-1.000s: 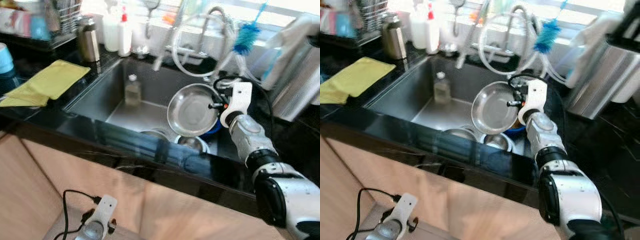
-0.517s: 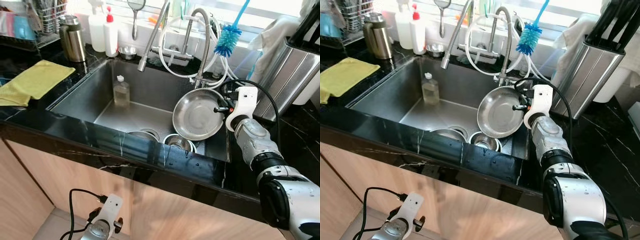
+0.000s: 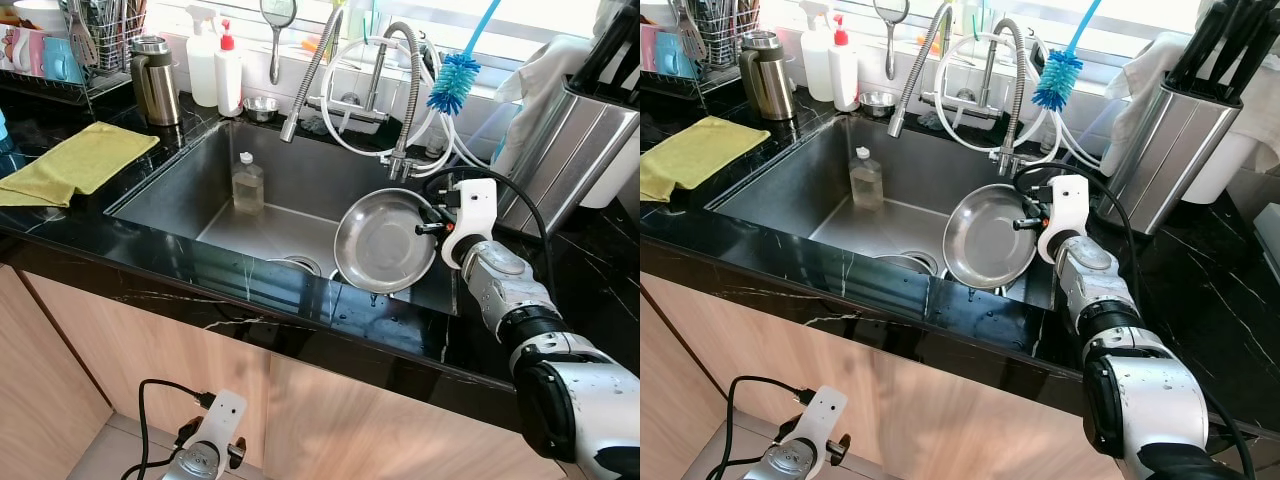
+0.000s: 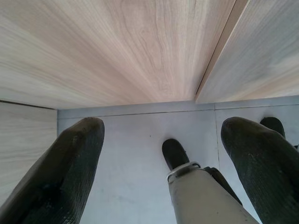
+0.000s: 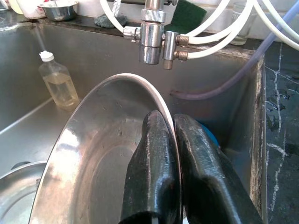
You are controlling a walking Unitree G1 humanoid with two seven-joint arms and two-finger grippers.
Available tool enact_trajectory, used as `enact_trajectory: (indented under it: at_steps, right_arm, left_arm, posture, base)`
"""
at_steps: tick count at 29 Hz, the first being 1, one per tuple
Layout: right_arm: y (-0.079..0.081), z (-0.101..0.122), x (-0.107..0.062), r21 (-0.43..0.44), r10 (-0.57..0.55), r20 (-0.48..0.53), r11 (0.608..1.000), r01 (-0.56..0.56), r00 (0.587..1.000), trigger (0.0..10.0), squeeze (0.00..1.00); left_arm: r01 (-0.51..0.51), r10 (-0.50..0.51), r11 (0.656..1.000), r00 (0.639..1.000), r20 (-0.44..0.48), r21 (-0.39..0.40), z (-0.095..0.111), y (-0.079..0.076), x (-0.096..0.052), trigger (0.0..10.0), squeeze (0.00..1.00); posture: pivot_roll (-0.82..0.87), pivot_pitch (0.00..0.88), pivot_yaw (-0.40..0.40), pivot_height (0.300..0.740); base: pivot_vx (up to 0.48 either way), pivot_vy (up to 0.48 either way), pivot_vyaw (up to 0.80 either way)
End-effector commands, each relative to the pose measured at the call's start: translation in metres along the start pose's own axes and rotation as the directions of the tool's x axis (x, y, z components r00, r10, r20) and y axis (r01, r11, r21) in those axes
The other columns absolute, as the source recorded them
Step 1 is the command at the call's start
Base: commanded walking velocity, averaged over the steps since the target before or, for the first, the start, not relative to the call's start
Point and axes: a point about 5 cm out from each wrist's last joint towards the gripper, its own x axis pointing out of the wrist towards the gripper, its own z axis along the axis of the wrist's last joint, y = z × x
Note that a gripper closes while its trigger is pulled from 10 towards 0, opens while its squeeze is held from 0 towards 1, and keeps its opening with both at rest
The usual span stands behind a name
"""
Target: Kitchen organization
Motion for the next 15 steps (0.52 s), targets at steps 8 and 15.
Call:
enact_trajectory:
  at_steps: [8,15]
  right_arm:
    - [-0.0016,-0.0029,-0.0009,-0.012,-0.006,-0.012,1.000,0.006,1.000,10.0,0.60]
    - [0.0001,-0.0002,-0.0002,-0.020,-0.006,0.007,1.000,0.006,1.000,10.0,0.00]
  left_arm:
    - [0.012,-0.012,1.000,1.000,-0.011,0.013,-0.0023,-0.0035,-0.0004,10.0,0.00]
    - [0.013,-0.013,1.000,1.000,-0.010,0.015,-0.0023,-0.0036,-0.0004,10.0,0.00]
  posture:
    - [0.16,0.010,-0.150,0.740]
    - [0.16,0.009,-0.149,0.740]
  base:
    - [0.000,0.000,0.00]
    - [0.000,0.000,0.00]
